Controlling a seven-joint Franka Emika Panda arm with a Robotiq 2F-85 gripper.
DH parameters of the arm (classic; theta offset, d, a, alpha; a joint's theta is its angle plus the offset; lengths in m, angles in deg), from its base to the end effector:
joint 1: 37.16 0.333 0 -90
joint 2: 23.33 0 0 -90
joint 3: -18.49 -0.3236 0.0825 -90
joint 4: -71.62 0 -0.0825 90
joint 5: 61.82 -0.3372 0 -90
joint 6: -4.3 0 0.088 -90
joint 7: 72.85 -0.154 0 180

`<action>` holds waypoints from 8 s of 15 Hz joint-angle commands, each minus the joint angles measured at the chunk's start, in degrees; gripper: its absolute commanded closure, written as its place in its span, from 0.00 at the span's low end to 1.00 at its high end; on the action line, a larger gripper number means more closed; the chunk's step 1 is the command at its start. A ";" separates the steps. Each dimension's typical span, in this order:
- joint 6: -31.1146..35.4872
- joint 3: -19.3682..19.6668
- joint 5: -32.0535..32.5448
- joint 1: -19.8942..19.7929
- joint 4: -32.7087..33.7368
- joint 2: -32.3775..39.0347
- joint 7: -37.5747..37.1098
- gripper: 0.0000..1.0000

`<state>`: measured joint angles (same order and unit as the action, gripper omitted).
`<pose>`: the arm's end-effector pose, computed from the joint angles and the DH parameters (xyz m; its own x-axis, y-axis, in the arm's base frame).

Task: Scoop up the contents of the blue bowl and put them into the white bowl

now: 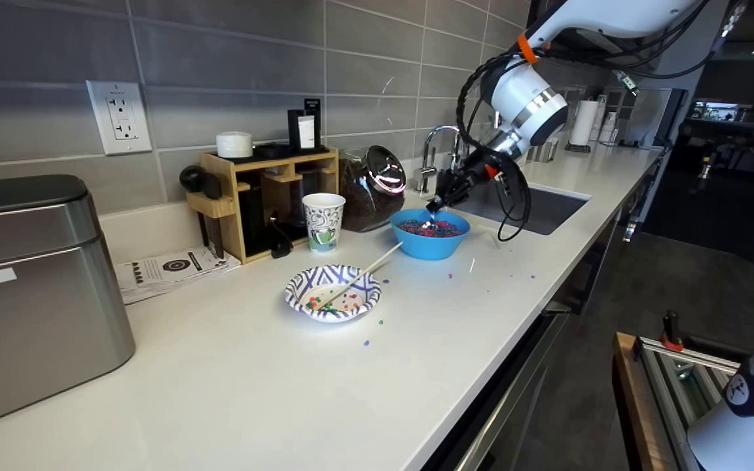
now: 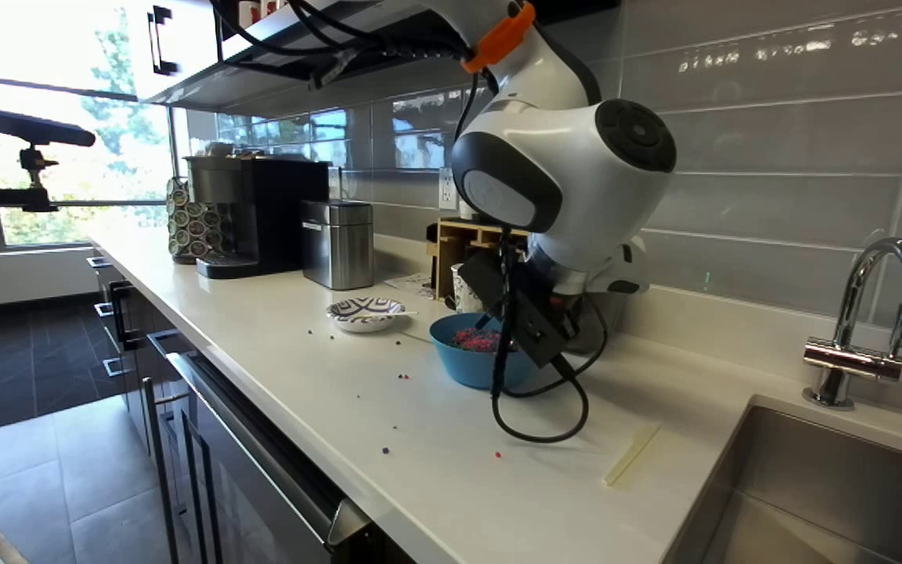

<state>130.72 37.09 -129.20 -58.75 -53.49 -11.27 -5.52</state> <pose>0.4472 -0.2888 0.3046 0.7977 -0.4417 0.4105 -0.1337 -0.7934 -0.5939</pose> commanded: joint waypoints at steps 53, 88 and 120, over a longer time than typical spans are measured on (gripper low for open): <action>-26.69 2.02 2.17 -2.72 0.62 -10.31 -18.16 1.00; -5.04 -6.39 -8.86 8.65 -9.91 -16.44 -15.87 1.00; 8.92 -12.61 -14.33 15.65 -6.91 -4.93 -11.88 1.00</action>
<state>137.24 25.18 -142.41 -44.04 -60.71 -16.82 -18.27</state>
